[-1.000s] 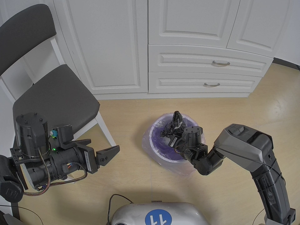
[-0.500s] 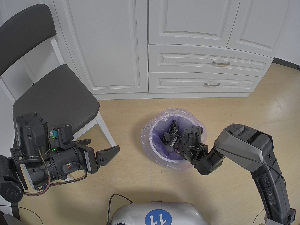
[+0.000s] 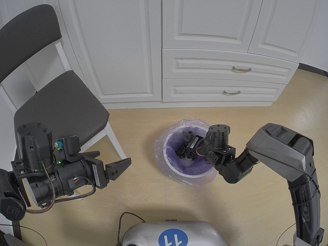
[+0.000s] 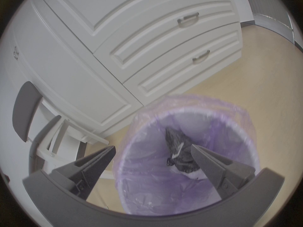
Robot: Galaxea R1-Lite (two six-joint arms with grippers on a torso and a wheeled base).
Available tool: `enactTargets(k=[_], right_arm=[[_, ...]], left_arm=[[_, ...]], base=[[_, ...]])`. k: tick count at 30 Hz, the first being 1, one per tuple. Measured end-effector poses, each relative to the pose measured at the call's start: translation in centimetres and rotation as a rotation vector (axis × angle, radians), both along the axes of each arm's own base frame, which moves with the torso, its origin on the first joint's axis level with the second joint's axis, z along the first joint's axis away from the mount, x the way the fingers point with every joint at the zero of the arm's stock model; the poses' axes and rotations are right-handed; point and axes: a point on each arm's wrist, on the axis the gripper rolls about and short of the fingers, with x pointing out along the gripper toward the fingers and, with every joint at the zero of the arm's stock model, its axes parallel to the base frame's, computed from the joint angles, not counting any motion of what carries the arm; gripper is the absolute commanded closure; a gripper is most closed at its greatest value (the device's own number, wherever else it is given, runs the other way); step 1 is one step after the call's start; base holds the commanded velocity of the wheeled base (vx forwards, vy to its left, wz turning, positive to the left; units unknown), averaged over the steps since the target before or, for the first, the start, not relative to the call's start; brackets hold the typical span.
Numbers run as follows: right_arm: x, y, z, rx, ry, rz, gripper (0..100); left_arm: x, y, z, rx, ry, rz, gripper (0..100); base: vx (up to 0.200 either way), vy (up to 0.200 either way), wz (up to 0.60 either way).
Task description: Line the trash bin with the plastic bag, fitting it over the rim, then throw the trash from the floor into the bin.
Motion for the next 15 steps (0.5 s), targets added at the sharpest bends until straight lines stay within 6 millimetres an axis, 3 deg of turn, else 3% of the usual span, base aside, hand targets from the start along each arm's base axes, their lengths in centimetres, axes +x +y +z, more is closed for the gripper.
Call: enactTargets(k=[10,15], right_arm=[[1.5,-4.7,3.4,-0.068,-0.059,-0.083,0],[1.1,-6.5,3.9,-0.168,-0.009,-0.093,0]], left_arm=[[0.3,-0.2,0.0,-0.001,0.001,0.013,0],[0.6,-0.1,-0.1,0.026,-0.009,0.075,0]], base=[[0.0,0.0,0.0],[0.0,0.0,0.0]])
